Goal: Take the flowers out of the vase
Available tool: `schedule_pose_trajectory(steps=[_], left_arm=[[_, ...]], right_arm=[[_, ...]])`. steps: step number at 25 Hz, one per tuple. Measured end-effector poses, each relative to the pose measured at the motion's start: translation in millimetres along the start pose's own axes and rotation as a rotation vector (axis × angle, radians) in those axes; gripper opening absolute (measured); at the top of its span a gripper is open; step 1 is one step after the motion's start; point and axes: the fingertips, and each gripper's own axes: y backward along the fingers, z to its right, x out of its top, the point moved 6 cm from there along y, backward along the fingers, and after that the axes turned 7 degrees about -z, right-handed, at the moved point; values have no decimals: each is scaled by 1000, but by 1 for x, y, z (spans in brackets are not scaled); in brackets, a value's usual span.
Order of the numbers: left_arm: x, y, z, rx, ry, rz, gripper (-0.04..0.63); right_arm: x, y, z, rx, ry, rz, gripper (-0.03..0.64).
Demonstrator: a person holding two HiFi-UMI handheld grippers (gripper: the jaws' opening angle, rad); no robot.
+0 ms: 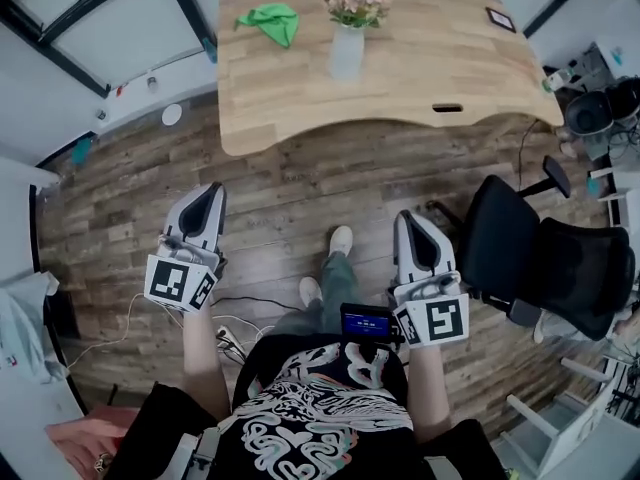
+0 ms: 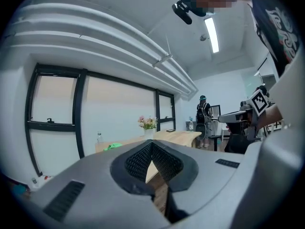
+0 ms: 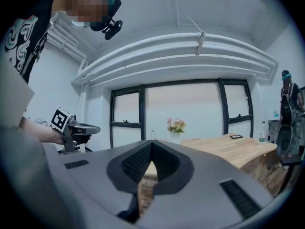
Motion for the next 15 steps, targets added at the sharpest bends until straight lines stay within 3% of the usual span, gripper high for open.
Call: schedule_pose_trajectory(steps=[7,15], left_arm=[[3,-37,-11,28,13,6,2],[31,-139,-27,15,-21,11,3]], right_arm=[[3,-41,31,22,-5,20,6],[3,-120,102,58,-34,-4,6]])
